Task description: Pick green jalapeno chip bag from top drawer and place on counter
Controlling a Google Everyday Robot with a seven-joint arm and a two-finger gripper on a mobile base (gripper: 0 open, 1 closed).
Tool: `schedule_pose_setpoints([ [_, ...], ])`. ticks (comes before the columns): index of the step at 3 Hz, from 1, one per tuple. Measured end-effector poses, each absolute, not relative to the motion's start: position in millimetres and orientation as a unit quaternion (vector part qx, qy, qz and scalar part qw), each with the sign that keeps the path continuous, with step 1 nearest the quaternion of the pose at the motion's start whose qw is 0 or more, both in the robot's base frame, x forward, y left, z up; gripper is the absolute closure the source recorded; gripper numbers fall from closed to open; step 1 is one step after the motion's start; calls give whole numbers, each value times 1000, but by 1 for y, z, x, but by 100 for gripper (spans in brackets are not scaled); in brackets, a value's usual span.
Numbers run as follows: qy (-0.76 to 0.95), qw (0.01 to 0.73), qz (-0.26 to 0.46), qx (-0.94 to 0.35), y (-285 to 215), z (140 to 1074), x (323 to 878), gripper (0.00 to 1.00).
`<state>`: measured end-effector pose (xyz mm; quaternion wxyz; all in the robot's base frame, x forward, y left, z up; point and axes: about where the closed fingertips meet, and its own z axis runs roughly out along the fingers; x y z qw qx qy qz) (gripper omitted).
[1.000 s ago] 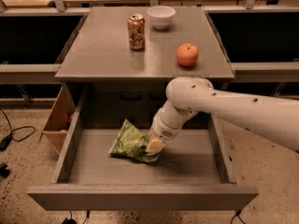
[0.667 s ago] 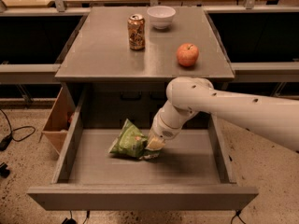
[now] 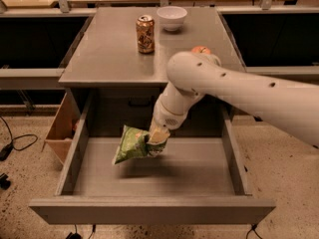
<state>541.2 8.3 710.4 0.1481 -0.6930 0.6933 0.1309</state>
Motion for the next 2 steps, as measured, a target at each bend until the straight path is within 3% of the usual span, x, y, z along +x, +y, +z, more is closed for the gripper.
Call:
schedule_pose_setpoints([
  [2, 633, 145, 36, -760, 93, 904, 562, 100],
])
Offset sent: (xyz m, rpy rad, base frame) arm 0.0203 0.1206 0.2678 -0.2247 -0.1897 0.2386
